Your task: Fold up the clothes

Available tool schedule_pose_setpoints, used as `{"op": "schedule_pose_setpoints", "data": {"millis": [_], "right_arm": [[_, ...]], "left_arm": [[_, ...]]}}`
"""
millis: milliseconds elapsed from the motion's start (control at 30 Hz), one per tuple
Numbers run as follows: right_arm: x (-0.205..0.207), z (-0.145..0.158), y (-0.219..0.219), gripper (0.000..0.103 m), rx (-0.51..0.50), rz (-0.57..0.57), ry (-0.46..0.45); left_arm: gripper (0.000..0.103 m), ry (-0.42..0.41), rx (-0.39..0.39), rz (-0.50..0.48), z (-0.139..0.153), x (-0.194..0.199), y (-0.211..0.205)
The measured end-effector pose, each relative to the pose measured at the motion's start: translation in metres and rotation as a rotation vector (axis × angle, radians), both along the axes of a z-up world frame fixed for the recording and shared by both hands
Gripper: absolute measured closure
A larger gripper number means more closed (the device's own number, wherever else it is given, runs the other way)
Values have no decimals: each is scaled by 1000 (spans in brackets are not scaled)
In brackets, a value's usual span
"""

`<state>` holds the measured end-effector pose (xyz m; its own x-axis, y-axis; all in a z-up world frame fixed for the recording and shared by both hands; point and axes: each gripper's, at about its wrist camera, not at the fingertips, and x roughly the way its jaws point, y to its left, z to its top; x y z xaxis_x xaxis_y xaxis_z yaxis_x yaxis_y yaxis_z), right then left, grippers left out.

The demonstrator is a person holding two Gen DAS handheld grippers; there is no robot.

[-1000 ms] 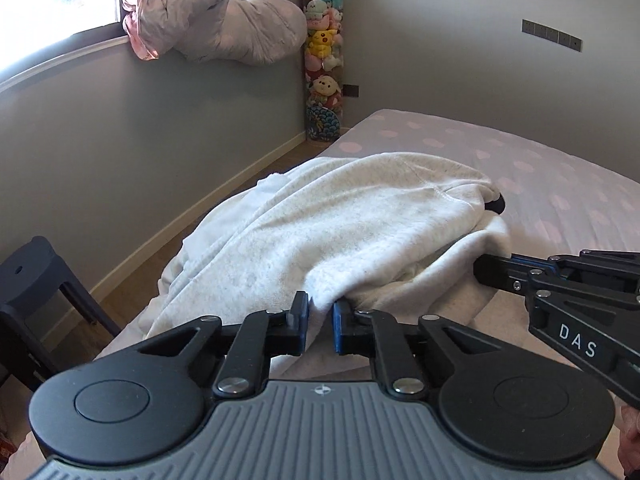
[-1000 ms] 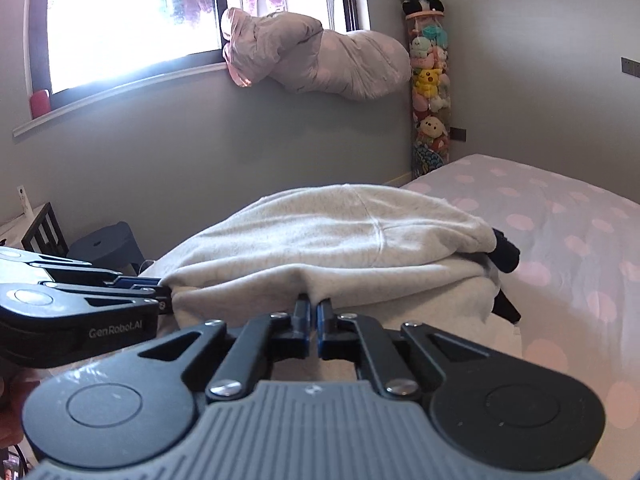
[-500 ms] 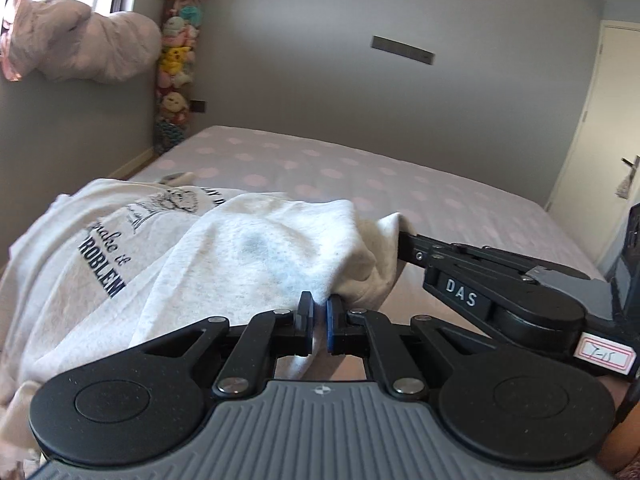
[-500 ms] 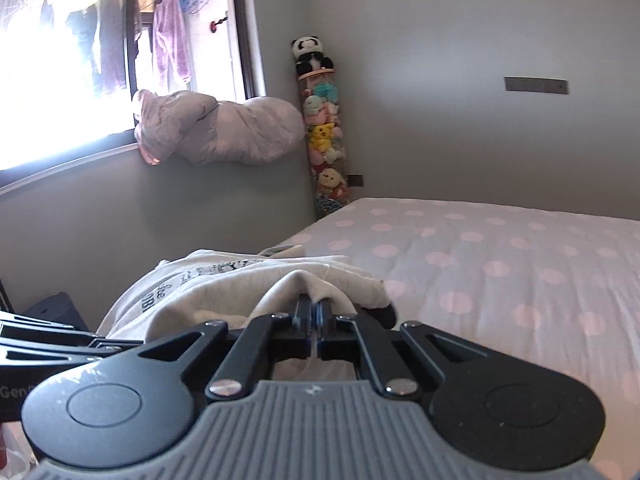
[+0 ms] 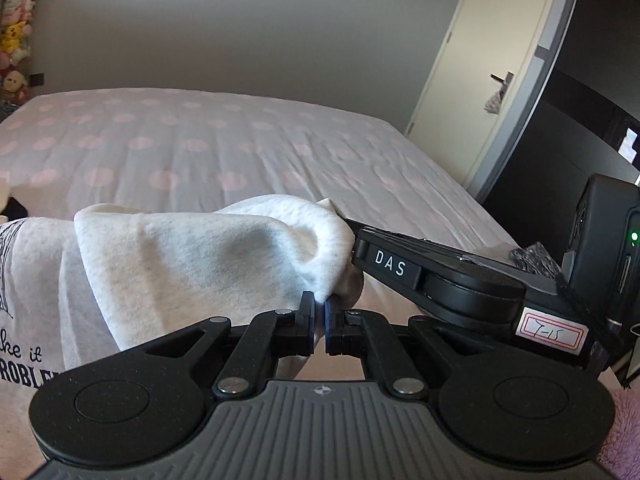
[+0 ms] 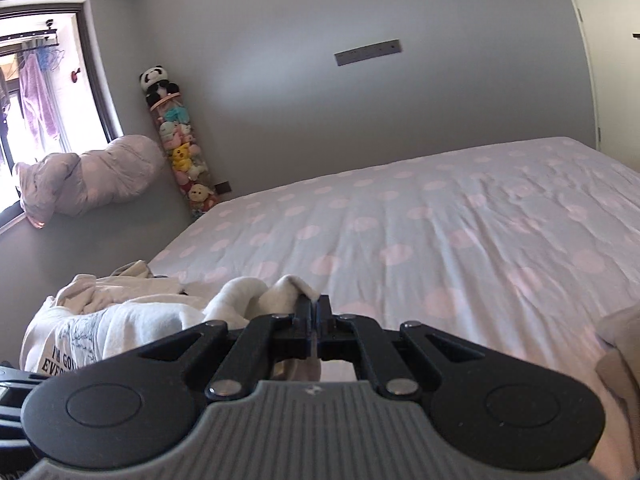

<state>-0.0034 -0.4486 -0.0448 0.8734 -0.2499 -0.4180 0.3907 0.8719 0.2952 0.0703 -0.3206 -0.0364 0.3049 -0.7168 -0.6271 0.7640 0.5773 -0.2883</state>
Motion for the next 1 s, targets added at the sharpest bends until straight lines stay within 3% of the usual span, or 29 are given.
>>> {"op": "schedule_pose_setpoints", "data": {"millis": [133,300,467,533,567,600,800,900,1000], "right_arm": [[-28,-27,-30,100,41,-31,82],[-41,-58,-38,99,122,-18,147],[-54,-70,-38,88,166,-44,161],[-59,-70,-38,85,189,-44,158],[-61,-69,-36,80,191,-44,156],[-62,-67,-34,76,187,-46,152],[-62,-37,-4,65,114,-14,92],[-50,-21,19,55,78,53,67],[-32,-14,44,38,71,149,60]], "left_arm": [[100,42,61,-53,-19,-26,-27],[98,107,122,-56,-35,-31,-18],[81,131,134,-37,-38,-27,-10],[69,125,125,-29,-33,-24,-6],[59,117,120,-26,-31,-23,-5],[56,110,115,-23,-28,-22,-3],[53,80,97,56,-11,-6,40],[50,64,106,126,-6,8,70],[50,65,123,223,-4,25,101]]}}
